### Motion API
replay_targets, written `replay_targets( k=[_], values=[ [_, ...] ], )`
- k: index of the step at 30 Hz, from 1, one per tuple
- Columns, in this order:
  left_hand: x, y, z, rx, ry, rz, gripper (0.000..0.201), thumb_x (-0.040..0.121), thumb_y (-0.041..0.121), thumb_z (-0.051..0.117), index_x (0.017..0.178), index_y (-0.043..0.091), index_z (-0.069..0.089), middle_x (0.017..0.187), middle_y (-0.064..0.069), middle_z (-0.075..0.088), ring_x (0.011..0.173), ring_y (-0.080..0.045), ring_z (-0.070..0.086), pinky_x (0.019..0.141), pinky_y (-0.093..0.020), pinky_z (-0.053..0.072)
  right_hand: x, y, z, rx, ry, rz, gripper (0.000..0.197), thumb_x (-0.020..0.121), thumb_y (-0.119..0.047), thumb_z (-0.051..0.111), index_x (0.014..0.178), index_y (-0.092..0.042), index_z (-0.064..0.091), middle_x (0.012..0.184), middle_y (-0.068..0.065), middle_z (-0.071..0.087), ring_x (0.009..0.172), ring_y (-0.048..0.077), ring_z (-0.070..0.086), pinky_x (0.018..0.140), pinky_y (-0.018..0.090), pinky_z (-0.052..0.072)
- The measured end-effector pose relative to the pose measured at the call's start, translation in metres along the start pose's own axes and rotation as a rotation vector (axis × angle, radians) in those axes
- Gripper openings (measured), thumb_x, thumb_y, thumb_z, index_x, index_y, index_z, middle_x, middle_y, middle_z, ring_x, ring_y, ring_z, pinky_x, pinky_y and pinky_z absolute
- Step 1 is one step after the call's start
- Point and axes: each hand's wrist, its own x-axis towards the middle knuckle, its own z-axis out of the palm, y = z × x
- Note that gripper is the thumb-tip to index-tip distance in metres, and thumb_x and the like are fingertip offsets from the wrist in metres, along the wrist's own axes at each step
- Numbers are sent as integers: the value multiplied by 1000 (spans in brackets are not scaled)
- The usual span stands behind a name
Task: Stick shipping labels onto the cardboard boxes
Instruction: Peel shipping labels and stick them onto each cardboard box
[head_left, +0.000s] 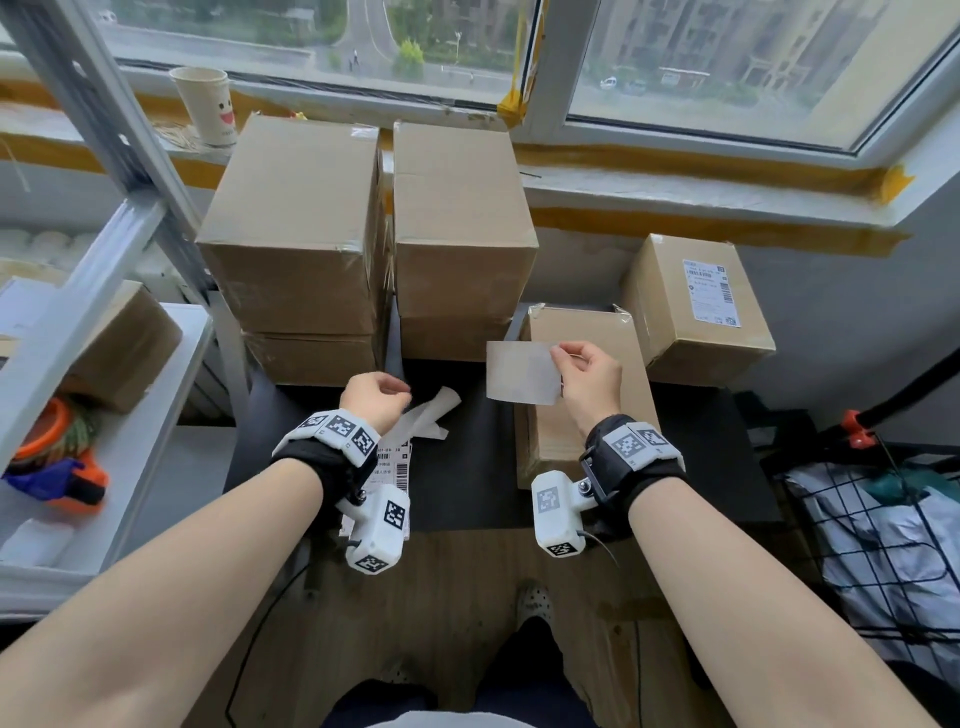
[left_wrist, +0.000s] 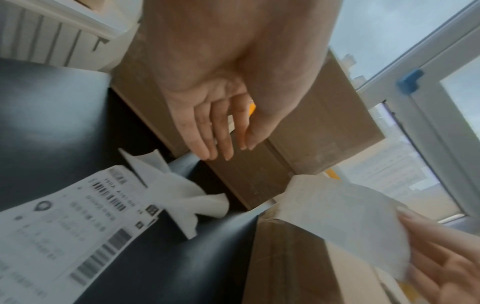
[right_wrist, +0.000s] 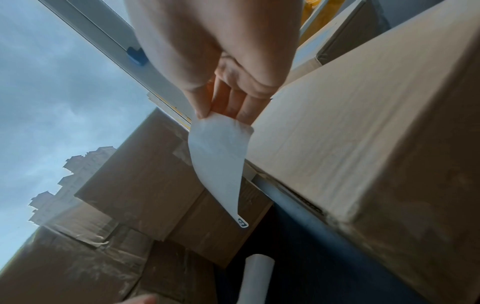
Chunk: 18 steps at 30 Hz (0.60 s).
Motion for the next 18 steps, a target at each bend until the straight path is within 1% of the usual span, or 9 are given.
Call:
replay_targets(
  k=[1, 3, 4, 5, 7, 9, 12, 15, 18],
  values=[
    [-3, 9, 0, -34, -42, 20, 6, 84, 12, 63, 84, 12, 68, 87, -10, 67, 89, -28, 67, 84, -37, 55, -2, -4, 0, 8, -3, -14, 10, 92, -16, 57, 98, -10, 62, 96, 4, 63, 92, 16, 59, 83, 29, 51],
    [-10, 29, 1, -112, -121, 35, 10, 87, 13, 61, 79, 11, 66, 86, -11, 67, 73, -22, 64, 72, -34, 55, -7, -12, 0, 28, -8, -51, 11, 91, -14, 58, 98, -7, 64, 95, 5, 63, 91, 16, 59, 81, 26, 49],
    [-14, 40, 1, -141, -153, 37, 11, 89, 14, 60, 82, 9, 66, 86, -11, 67, 67, -18, 60, 66, -30, 52, -10, -17, 1, 37, -10, -71, 11, 91, -13, 58, 98, -7, 64, 94, 5, 63, 90, 15, 59, 80, 24, 47],
    [-18, 50, 2, -160, -181, 39, 13, 90, 17, 58, 87, 7, 66, 85, -10, 67, 64, -15, 58, 63, -26, 50, -13, -21, 1, 43, -15, -94, 9, 91, -12, 58, 96, -8, 64, 93, 4, 63, 88, 15, 59, 78, 22, 46],
    [-27, 69, 3, -184, -235, 33, 19, 92, 23, 56, 92, 5, 65, 82, -7, 65, 64, -14, 57, 62, -22, 49, -22, -29, 3, 29, -23, -160, 7, 91, -12, 59, 93, -10, 65, 90, 2, 64, 85, 13, 60, 75, 18, 46],
    [-34, 84, 3, -210, -272, 31, 25, 93, 27, 55, 84, 5, 64, 76, -5, 64, 63, -15, 56, 61, -22, 48, -32, -34, 4, -14, -36, -227, 9, 90, -14, 60, 93, -10, 68, 88, 0, 67, 82, 11, 62, 74, 17, 49],
    [-40, 92, 3, -257, -253, 40, 32, 93, 29, 55, 70, 7, 62, 71, -5, 63, 60, -17, 56, 61, -24, 47, -48, -37, 5, -49, -74, -295, 10, 89, -14, 60, 91, -12, 70, 83, -3, 68, 76, 4, 61, 73, 14, 49],
    [-42, 88, 2, -288, -219, 10, 33, 91, 32, 58, 70, 7, 64, 71, -6, 65, 60, -18, 58, 61, -25, 49, -61, -34, 3, -71, -113, -328, 11, 88, -12, 62, 89, -14, 73, 82, -6, 68, 75, 0, 61, 74, 12, 49],
    [-46, 84, 3, -275, -245, -13, 28, 88, 31, 62, 73, 7, 66, 73, -6, 65, 63, -16, 60, 61, -22, 49, -71, -28, 0, -105, -152, -356, 11, 86, -13, 65, 90, -15, 75, 84, -6, 70, 77, 3, 63, 77, 16, 51]
  ],
)
